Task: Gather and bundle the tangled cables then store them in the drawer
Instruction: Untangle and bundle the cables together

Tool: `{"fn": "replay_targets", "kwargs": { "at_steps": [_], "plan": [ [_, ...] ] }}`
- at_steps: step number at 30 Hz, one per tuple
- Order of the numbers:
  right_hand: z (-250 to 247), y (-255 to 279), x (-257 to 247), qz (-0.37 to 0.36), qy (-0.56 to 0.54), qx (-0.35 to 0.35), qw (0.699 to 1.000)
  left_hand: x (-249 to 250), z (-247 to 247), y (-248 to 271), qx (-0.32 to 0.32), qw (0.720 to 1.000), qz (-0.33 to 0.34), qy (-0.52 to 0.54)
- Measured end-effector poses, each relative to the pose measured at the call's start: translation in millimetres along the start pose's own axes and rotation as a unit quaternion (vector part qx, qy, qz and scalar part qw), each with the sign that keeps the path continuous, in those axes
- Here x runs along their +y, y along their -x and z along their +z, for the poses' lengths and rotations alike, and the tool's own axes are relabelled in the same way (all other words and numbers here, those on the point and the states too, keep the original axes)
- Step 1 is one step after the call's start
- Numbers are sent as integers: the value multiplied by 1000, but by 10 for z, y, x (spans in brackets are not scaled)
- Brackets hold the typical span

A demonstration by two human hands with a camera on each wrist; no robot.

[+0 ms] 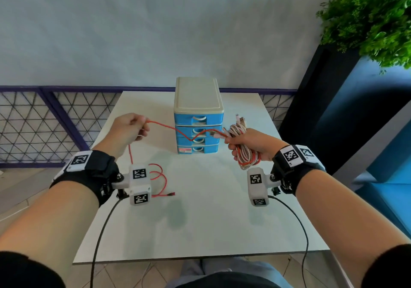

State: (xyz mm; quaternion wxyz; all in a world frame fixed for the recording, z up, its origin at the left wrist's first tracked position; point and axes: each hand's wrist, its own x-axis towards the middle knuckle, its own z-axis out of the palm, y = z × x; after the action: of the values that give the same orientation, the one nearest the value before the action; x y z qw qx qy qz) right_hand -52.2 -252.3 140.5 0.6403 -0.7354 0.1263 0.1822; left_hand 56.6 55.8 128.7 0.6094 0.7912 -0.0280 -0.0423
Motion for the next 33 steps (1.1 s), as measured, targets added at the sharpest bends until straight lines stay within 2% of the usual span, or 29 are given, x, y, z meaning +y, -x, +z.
{"fn": "replay_targets", "kwargs": {
  "at_steps": [2,4,6,7,9,11,12,14,15,17,19,22,27,30,33],
  "plan": [
    [-17,19,-7,-8,-77,7,997,-105,-50,-13,-24,993,-20,-117],
    [2,37,-46,-23,-153,0,988,-186,-3,3,-104,962,-45,-249],
    [54,29,-86,-33,-186,-24,982,-186,133,49,-153,931,-27,-331],
    [93,21,-103,-36,-195,-42,979,-130,225,81,-147,936,1,-320],
    [189,-6,-123,-37,-214,-74,973,78,428,178,-127,965,54,-224],
    [271,-28,-146,-42,-226,-92,969,319,631,267,-166,982,34,-86],
    [301,-35,-162,-51,-228,-94,968,405,710,305,-214,977,-2,-16],
    [321,-51,-192,-74,-222,-83,969,497,785,380,-306,944,-76,101],
    [308,-60,-197,-84,-215,-68,971,513,784,414,-330,926,-108,150],
    [254,-52,-193,-96,-211,-31,972,479,732,439,-331,900,-157,236],
    [177,-41,-164,-105,-214,19,971,416,655,443,-316,887,-184,281],
    [115,-29,-134,-115,-195,75,971,365,594,473,-308,892,-182,276],
    [252,-59,-158,-126,-151,63,978,565,771,582,-328,918,-129,182],
    [371,-69,-195,-129,-123,30,984,692,926,647,-355,921,-118,109],
    [469,-23,-263,-107,-152,-52,981,753,1035,665,-334,929,-142,71]
  ]
}}
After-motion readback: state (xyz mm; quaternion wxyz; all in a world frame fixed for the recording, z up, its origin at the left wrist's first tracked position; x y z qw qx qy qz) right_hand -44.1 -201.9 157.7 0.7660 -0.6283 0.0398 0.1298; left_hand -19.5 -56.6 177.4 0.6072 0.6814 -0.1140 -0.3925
